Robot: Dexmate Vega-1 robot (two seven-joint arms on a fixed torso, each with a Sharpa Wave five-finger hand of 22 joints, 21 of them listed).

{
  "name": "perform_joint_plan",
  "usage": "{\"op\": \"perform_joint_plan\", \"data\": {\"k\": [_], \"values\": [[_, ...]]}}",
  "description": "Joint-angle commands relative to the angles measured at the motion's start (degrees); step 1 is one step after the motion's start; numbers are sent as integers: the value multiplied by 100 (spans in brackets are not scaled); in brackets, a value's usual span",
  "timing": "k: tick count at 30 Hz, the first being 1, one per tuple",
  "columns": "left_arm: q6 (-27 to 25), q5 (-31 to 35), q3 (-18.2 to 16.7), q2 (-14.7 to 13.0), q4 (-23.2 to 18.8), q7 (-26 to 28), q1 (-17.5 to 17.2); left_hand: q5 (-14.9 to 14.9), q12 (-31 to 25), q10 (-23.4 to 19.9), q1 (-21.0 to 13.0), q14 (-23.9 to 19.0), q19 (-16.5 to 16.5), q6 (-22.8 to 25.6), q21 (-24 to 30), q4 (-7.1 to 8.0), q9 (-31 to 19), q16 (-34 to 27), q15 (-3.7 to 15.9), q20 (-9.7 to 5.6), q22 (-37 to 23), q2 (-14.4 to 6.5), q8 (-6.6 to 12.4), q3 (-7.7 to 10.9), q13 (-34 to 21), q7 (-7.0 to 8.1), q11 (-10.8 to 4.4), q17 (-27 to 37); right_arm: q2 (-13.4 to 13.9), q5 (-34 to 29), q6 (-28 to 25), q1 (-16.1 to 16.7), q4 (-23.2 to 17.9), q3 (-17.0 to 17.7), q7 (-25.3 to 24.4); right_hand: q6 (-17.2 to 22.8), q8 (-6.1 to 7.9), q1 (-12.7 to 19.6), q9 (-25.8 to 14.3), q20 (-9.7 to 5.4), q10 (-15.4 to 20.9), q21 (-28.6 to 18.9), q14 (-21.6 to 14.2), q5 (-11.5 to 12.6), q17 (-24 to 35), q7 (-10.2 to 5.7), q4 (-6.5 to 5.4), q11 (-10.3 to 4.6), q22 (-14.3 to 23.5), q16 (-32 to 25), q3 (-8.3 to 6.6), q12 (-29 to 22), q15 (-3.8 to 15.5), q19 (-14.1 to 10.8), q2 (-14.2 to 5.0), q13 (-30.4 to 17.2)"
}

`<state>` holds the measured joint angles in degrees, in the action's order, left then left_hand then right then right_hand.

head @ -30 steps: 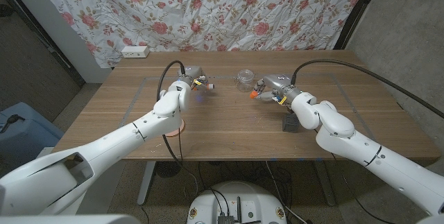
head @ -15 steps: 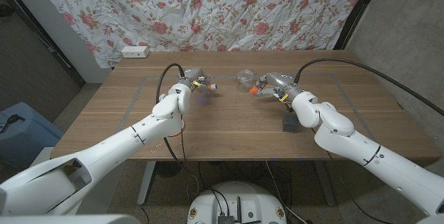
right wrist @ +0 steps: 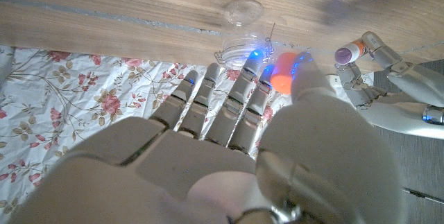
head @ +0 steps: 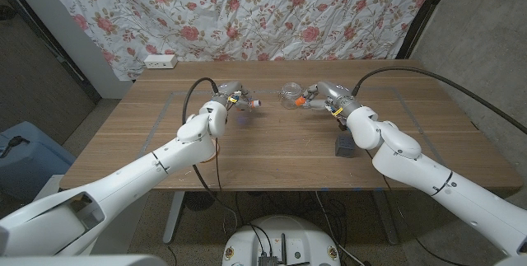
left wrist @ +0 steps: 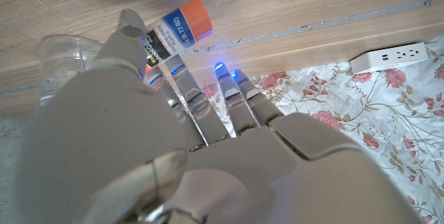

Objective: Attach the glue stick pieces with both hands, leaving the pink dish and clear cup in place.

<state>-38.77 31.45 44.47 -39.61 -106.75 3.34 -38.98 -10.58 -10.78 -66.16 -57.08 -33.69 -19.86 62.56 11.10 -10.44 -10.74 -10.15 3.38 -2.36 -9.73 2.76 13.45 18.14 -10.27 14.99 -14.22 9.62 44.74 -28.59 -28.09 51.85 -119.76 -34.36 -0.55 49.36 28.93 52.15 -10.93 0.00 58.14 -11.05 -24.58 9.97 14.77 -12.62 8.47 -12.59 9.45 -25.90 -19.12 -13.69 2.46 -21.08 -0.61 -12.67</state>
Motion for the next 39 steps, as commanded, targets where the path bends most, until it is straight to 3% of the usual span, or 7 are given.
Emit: {"op": "perform_joint_plan", "data": {"k": [1, 21, 39], "values": [[192, -302, -67, -30, -146, 192, -97, -25, -25, -576, 480, -13, 8, 510, 10, 110, -24, 7, 854, -106, -29, -451, 13, 166, -90, -523, 143, -1, 30, 572, -174, 72, -215, 108, -244, 44, -30, -41, -11, 49, 51, 14, -32, 37, 16, -8, -15, 1, 25, -35, 29, 22, 786, 8, -32, -16], [844, -1009, -374, 9, -104, 600, -347, -26, -17, -539, 522, 8, 7, 495, 14, 114, -21, 14, 848, -112, -32, -455, -8, 197, -89, -543, 143, -5, 16, 1053, -93, -52, -74, 47, -655, 40, -75, -72, 5, 83, 60, 2, -27, 44, 12, -9, -13, 1, 26, -37, 62, 28, 774, -23, -35, -40], [1143, -1515, -462, 214, 115, 815, -331, -21, -13, -502, 615, 25, 23, 441, 13, 137, -22, 16, 808, -98, -34, -453, -43, 217, -90, -563, 146, -9, -46, 913, -433, -226, -161, -178, -871, 31, -120, -120, 14, 120, 62, 9, -12, 46, 11, -8, -24, 3, 28, -36, 97, 35, 760, -6, -43, -60]]}}
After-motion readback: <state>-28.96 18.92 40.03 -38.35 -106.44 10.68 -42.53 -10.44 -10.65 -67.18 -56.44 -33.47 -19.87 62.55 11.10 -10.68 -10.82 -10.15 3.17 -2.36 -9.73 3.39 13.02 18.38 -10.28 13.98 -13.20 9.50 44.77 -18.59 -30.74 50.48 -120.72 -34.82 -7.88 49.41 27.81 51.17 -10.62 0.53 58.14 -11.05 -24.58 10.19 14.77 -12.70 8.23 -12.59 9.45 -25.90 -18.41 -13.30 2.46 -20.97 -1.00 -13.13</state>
